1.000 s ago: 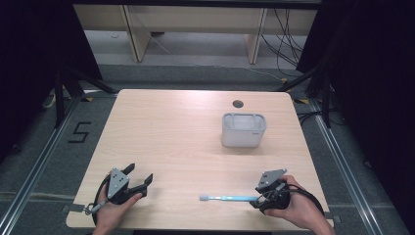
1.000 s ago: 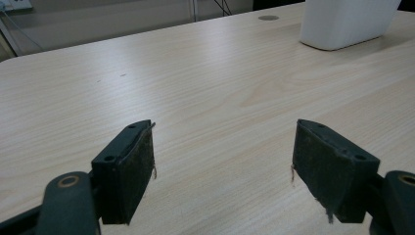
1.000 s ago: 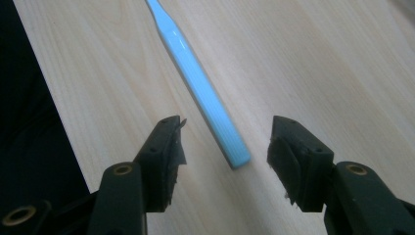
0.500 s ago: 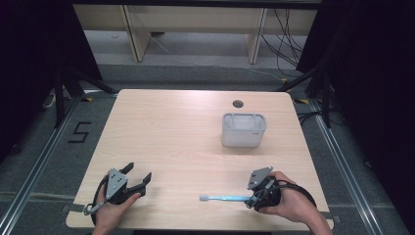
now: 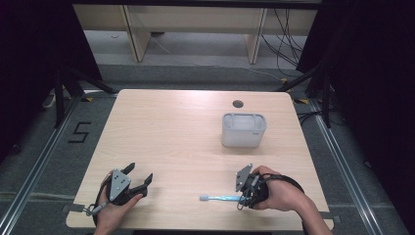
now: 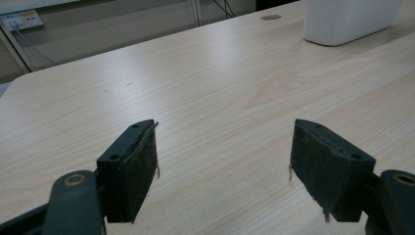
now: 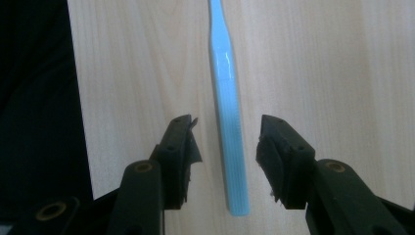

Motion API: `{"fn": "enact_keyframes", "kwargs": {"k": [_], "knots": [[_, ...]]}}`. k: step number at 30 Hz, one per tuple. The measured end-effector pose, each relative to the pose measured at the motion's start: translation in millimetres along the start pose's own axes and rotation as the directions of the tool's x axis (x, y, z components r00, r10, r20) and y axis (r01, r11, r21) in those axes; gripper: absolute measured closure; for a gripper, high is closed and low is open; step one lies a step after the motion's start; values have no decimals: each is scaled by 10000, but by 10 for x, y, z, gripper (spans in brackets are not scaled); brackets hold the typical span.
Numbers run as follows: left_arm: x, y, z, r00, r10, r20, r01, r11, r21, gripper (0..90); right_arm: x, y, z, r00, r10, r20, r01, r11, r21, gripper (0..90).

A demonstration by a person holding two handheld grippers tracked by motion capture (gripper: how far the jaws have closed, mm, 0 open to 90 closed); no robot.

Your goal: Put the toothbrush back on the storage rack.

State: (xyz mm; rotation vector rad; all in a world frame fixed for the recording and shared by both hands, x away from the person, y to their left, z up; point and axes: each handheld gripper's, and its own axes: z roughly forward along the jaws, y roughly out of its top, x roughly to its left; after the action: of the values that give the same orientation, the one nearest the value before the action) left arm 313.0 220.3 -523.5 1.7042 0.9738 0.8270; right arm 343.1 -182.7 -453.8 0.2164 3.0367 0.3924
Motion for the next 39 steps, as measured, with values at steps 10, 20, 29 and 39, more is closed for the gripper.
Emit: {"fn": "enact_keyframes", "kwargs": {"k": [10, 20, 29, 39], "knots": [[1, 0, 0, 10000, 29, 32, -29, 10000, 6, 257, -115, 122, 90, 9982, -498, -329, 549, 9818, 1816, 634], [-3, 0, 2, 10000, 56, 67, -56, 10000, -1, 260, -160, 244, 209, 9956, -709, -620, 832, 9705, 2263, 670], [-2, 0, -2, 10000, 56, 79, -56, 10000, -6, 264, -160, 281, 293, 9937, -796, -789, 960, 9676, 2335, 690], [2, 0, -2, 10000, 26, 85, -26, 10000, -7, 264, -151, 350, 304, 9965, -401, -727, 569, 9678, 2452, 685]]}}
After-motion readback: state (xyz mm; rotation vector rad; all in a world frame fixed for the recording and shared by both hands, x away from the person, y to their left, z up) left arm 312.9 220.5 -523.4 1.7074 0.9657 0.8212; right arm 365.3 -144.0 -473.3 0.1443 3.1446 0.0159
